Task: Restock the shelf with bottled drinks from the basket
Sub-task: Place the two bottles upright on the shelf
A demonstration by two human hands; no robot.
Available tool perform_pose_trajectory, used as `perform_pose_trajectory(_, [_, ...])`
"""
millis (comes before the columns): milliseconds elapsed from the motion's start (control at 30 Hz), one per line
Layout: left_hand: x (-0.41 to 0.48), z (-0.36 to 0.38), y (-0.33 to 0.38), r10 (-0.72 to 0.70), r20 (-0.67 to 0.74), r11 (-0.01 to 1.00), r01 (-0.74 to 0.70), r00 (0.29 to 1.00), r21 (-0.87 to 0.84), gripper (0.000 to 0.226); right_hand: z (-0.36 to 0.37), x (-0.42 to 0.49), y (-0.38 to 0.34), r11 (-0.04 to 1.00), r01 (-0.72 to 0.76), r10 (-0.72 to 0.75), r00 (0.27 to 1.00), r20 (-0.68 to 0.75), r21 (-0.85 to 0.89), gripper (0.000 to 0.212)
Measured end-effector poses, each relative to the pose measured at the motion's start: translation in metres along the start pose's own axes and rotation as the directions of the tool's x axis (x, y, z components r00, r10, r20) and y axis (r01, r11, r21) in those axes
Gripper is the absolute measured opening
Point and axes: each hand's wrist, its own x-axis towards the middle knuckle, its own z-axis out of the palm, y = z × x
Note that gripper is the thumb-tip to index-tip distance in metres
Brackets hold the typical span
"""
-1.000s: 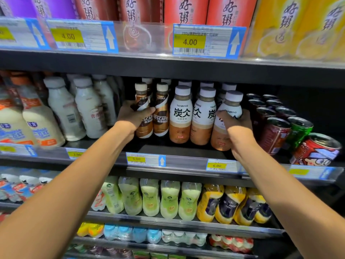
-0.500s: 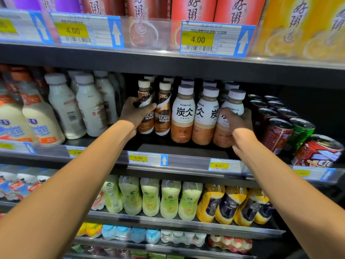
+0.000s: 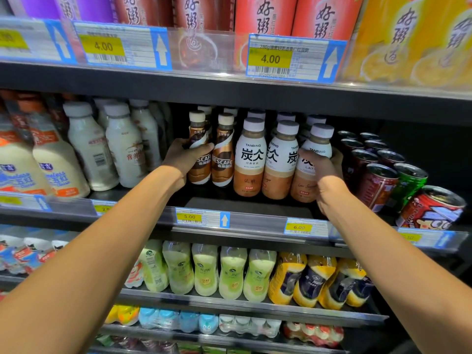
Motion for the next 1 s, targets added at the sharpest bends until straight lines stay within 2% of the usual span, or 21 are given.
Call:
perform_pose_trajectory(67, [-0.002, 0.001, 0.002, -0.008, 0.010, 1.000, 0.008, 1.000, 0.011, 0.042, -0.001, 0.002, 0.003, 0.998, -0.005, 0.004, 1.000, -0.009, -0.059, 0.123])
perform_pose_trajectory(100, [-0.002, 0.001, 0.002, -0.005, 0.013, 1.000, 0.005, 1.000, 0.011, 0.041, 0.000, -0.001, 0.001, 0.991, -0.010, 0.006, 1.000, -0.025, -0.137, 0.132])
perform_pose_trajectory(167, [-0.004, 0.001, 0.004, 0.008, 0.027, 1.000, -0.008, 1.000, 0.012, 0.058, 0.001, -0.003, 0.001, 0.938, -0.001, -0.016, 0.999, -0.047, -0.345, 0.136])
perform_pose_trajectory(200, [-0.004, 0.000, 0.004, 0.001, 0.027, 1.000, -0.002, 1.000, 0.026, 0.064, 0.000, -0.006, 0.000, 0.871, -0.004, -0.025, 0.998, -0.052, -0.491, 0.127])
perform_pose_trajectory(267, [-0.012, 0.002, 0.012, -0.010, -0.003, 0.997, 0.010, 1.000, 0.075, 0.059, -0.009, -0.018, -0.006, 0.646, 0.023, -0.052, 0.999, -0.014, -0.763, 0.101])
perform_pose_trajectory(333, [-0.021, 0.004, 0.019, -0.040, -0.112, 0.989, 0.055, 0.993, 0.134, 0.056, -0.019, -0.045, -0.018, 0.389, 0.192, -0.166, 0.977, 0.136, -0.901, 0.059])
perform_pose_trajectory(367, [-0.027, 0.004, 0.022, -0.051, -0.181, 0.981, 0.083, 0.982, 0.175, 0.056, -0.024, -0.058, -0.023, 0.269, 0.303, -0.252, 0.938, 0.237, -0.914, 0.048])
perform_pose_trajectory(433, [-0.046, 0.006, 0.030, -0.046, -0.268, 0.957, 0.119, 0.962, 0.263, 0.050, -0.031, -0.085, -0.032, 0.073, 0.447, -0.365, 0.844, 0.393, -0.892, 0.041])
perform_pose_trajectory(500, [-0.078, 0.012, 0.043, -0.009, -0.262, 0.910, 0.116, 0.965, 0.398, 0.046, -0.040, -0.109, -0.039, -0.074, 0.500, -0.368, 0.790, 0.490, -0.863, 0.043])
perform_pose_trajectory(600, [-0.136, 0.034, 0.065, 0.082, 0.063, 0.806, -0.103, 0.995, 0.583, 0.051, -0.065, -0.143, -0.046, -0.210, 0.479, -0.281, 0.805, 0.522, -0.852, 0.043])
perform_pose_trajectory(700, [-0.198, 0.065, 0.079, 0.127, 0.372, 0.692, -0.351, 0.919, 0.631, 0.046, -0.107, -0.177, -0.057, -0.228, 0.442, -0.258, 0.832, 0.491, -0.868, 0.041])
perform_pose_trajectory(833, [-0.269, 0.120, 0.075, 0.207, 0.667, 0.432, -0.678, 0.716, 0.594, 0.052, -0.179, -0.206, -0.060, -0.259, 0.343, -0.234, 0.885, 0.403, -0.903, 0.043])
perform_pose_trajectory(1000, [-0.334, 0.218, 0.056, 0.112, 0.874, 0.226, -0.868, 0.473, 0.442, 0.049, -0.286, -0.233, -0.053, -0.335, 0.085, -0.155, 0.977, 0.144, -0.938, 0.038])
